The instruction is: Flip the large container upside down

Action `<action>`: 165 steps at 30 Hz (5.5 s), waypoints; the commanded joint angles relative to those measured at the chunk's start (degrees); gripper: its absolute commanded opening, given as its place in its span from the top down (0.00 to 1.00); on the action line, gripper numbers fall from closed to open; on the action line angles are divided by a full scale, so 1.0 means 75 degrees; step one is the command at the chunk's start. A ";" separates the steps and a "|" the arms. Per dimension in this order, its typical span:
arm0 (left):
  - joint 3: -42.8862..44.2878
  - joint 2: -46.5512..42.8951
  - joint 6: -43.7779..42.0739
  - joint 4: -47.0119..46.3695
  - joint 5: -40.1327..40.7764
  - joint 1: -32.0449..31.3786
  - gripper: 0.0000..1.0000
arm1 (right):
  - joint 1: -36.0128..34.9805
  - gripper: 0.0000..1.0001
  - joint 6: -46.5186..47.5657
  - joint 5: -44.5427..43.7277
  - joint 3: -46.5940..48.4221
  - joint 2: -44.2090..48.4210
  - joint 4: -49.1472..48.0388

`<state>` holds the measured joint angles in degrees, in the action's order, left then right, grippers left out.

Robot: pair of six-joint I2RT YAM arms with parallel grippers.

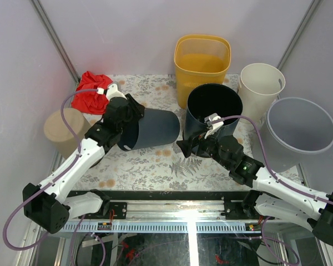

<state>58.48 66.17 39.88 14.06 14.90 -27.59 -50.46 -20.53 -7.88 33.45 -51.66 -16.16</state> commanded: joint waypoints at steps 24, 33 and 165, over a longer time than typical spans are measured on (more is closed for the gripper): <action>0.0484 0.1834 -0.0425 0.1101 0.1340 0.0538 0.57 | 0.0070 0.00 -0.0067 0.0103 0.0087 -0.0088 -0.0504; 0.0886 0.2209 -0.0547 0.1036 0.1266 0.0688 0.49 | 0.0070 0.00 -0.0085 0.0142 0.0084 -0.0058 -0.0506; -0.2978 0.0351 0.0949 -0.4965 0.0236 0.1813 0.43 | -0.0022 0.00 0.0144 -0.0268 0.0737 -0.2230 -0.0835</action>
<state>37.45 67.20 46.68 -9.78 21.02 -17.17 -50.52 -19.90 -9.37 39.59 -71.02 -19.59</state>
